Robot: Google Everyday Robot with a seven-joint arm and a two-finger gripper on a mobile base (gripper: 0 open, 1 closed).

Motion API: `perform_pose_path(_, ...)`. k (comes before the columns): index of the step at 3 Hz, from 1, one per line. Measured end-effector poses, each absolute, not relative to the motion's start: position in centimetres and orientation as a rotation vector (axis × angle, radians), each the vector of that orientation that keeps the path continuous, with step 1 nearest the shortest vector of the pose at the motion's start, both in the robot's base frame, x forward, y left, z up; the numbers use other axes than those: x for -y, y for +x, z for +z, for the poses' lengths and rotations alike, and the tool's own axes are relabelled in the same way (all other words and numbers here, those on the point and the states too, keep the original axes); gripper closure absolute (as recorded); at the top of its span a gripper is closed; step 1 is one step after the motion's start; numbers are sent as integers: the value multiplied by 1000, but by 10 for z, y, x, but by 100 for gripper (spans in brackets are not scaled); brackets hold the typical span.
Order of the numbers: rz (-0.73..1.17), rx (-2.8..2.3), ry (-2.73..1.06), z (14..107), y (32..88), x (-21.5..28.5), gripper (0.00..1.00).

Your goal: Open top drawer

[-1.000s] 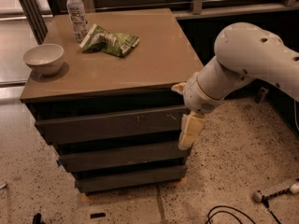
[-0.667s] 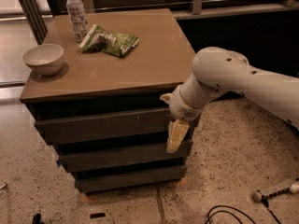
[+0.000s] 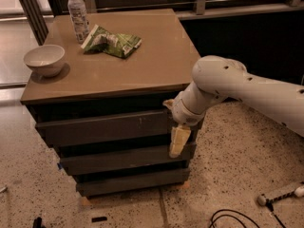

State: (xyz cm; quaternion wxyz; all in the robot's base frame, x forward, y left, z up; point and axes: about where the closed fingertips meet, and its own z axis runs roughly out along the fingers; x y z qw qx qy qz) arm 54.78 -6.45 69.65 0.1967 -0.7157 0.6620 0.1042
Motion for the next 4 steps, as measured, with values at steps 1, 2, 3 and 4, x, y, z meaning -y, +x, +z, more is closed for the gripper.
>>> perform_pose_path(1, 303, -1869, -2005, 670, 562, 67, 0)
perform_pose_path(2, 312, -1864, -2019, 651, 577, 64, 0)
perform_pose_path(3, 283, -1843, -2058, 637, 607, 58, 0)
perform_pose_path(4, 285, -1844, -2059, 636, 607, 58, 0)
